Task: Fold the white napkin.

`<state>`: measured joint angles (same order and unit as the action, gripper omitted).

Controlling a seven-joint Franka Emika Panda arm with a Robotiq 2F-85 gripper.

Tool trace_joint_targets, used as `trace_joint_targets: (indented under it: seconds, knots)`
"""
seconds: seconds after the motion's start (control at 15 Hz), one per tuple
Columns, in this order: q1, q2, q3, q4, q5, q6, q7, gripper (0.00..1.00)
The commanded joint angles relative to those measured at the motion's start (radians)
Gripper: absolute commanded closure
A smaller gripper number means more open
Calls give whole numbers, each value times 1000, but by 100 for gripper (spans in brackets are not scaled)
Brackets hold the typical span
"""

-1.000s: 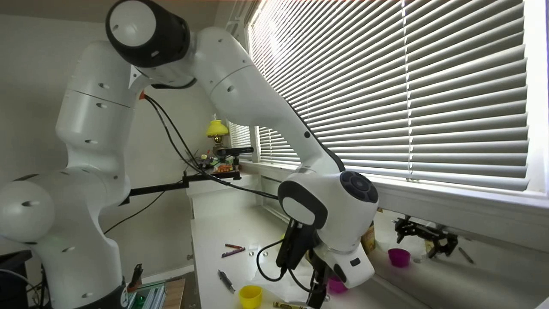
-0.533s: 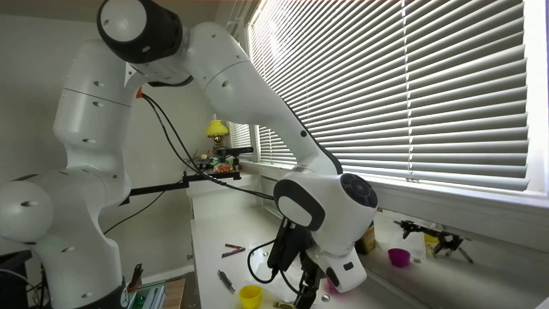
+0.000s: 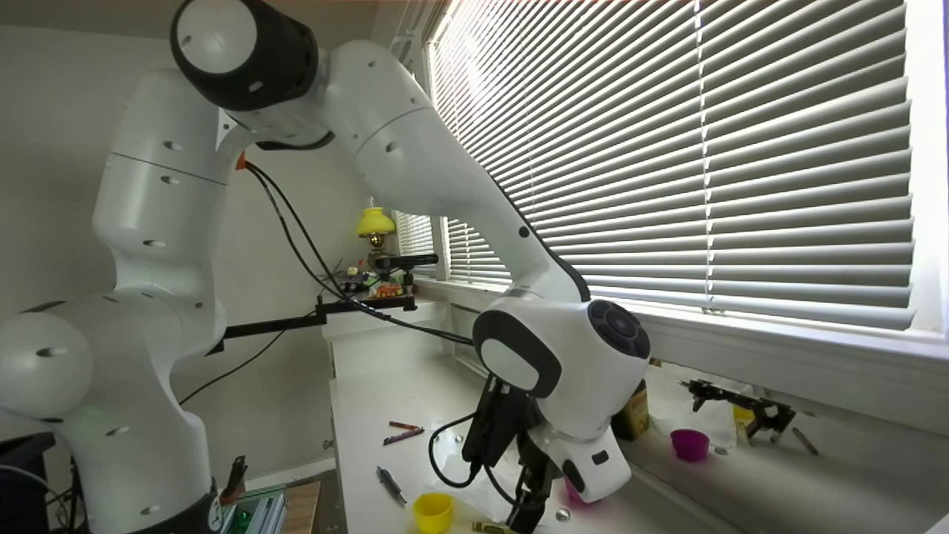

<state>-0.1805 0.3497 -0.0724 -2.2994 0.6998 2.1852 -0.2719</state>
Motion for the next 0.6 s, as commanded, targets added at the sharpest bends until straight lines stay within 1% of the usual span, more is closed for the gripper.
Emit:
trace_joint_targets:
  seconds: [0.0,0.33,0.4,0.53]
  knots:
    - [-3,20,9,21,-3,-9,5,0]
    - [3,50,17,51,-5,-8,26,0]
    - [-2,20,15,20,-2,-1,6,0]
    - [-3,34,17,30,-2,0,7,0]
